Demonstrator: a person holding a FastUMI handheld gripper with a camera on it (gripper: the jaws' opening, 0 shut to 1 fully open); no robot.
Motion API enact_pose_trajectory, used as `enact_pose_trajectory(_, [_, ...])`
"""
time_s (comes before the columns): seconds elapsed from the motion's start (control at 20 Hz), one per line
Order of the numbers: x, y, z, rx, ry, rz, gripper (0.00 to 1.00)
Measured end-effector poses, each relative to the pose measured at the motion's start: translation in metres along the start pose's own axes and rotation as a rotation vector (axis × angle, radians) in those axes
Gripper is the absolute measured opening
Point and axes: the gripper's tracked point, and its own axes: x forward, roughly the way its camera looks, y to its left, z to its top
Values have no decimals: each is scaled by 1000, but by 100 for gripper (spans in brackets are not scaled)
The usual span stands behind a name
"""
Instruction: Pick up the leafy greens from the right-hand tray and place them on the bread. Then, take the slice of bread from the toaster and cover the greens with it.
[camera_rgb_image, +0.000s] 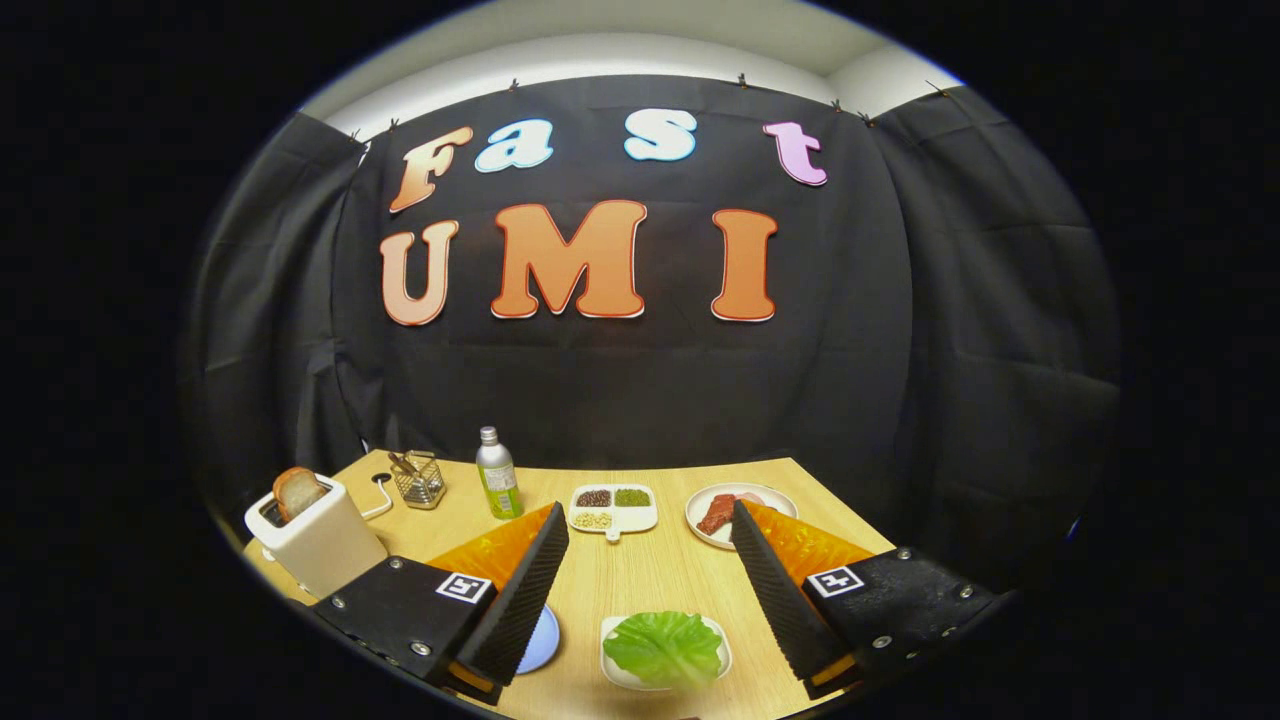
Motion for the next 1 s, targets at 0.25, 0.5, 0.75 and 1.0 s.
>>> enact_pose_trajectory(0.25, [18, 1, -48, -14, 97, 17, 99])
enact_pose_trajectory(0.5, [32, 4, -92, -35, 187, 36, 99])
enact_pose_trajectory(0.75, [44, 5, -125, -44, 258, 46, 99])
enact_pose_trajectory(1.0, [49, 9, -159, -51, 335, 62, 99])
